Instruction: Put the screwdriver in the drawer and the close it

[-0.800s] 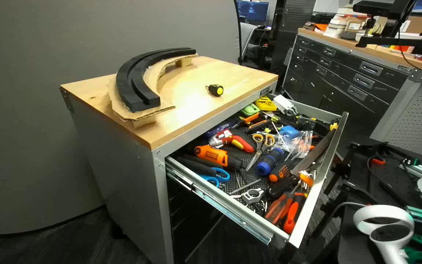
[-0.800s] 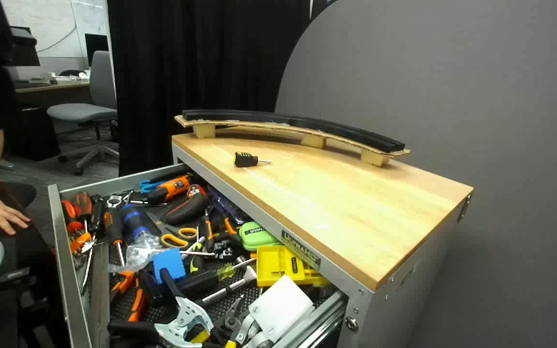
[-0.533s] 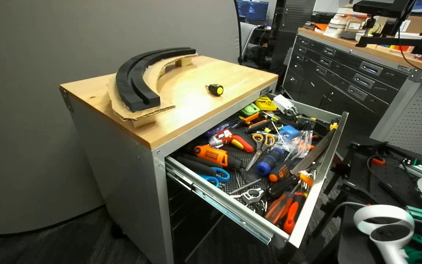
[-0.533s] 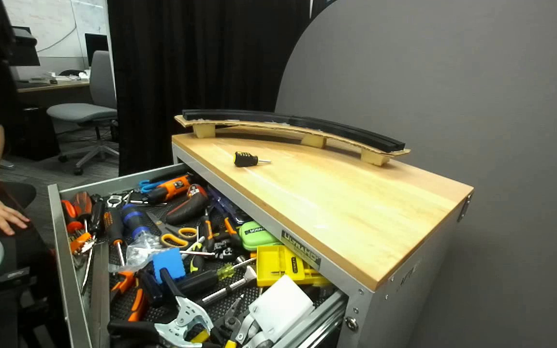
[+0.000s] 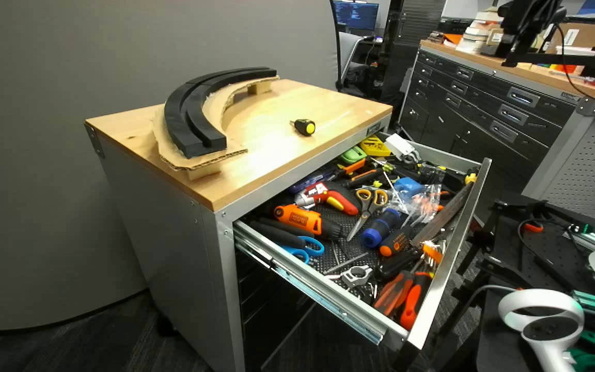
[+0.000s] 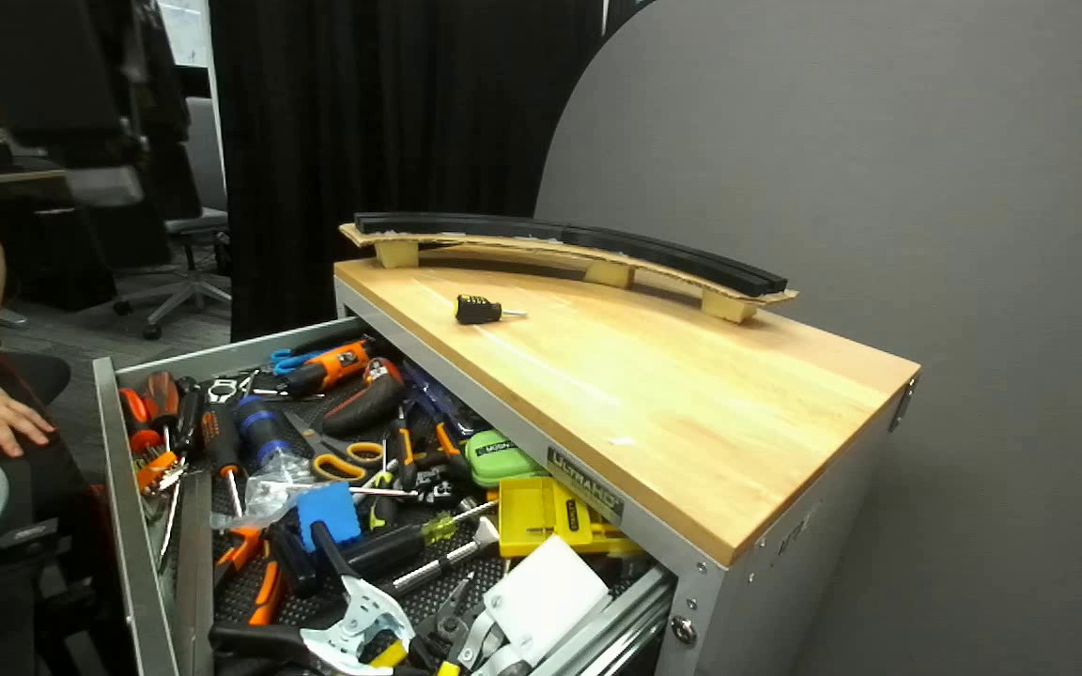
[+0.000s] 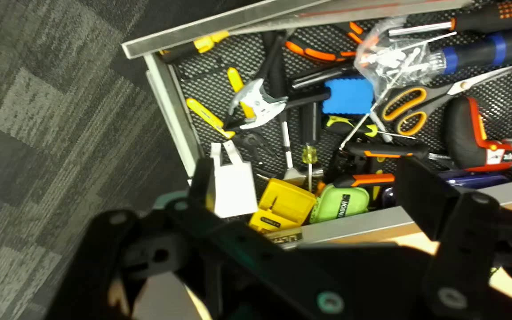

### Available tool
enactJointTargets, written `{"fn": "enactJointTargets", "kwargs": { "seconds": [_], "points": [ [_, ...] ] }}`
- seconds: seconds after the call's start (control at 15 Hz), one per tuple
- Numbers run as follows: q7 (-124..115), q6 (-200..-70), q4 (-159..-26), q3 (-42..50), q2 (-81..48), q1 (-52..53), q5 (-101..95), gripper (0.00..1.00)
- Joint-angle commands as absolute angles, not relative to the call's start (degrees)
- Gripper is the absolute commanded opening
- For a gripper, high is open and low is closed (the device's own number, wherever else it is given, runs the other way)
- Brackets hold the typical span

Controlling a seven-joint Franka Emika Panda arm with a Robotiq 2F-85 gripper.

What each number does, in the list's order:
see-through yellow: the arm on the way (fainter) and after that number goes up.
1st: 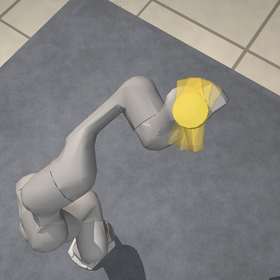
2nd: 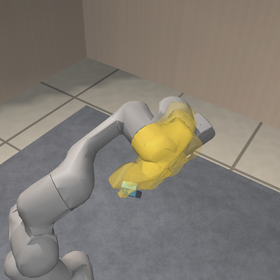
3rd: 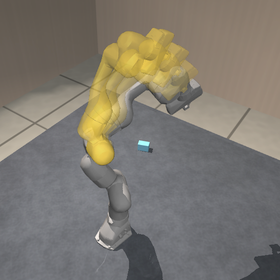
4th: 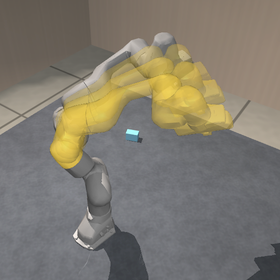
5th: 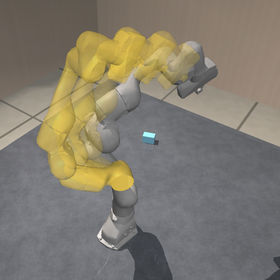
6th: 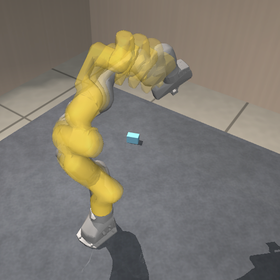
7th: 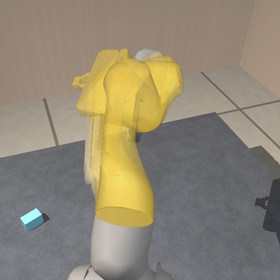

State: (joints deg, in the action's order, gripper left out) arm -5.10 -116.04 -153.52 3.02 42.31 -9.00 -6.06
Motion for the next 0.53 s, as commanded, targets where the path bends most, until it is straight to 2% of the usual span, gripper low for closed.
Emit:
{"fn": "enactJointTargets", "kwargs": {
  "seconds": [0.0, 0.2, 0.47],
  "points": [
    [-16.9, -125.0, -153.6, -7.0, 37.6, -4.3, -3.2, 1.00],
    [-26.6, -134.9, -151.0, -15.5, 28.7, -1.8, -3.7, 1.00],
    [-36.8, -146.5, -146.7, -22.6, 17.0, -4.2, -9.4, 1.00]
  ]
}}
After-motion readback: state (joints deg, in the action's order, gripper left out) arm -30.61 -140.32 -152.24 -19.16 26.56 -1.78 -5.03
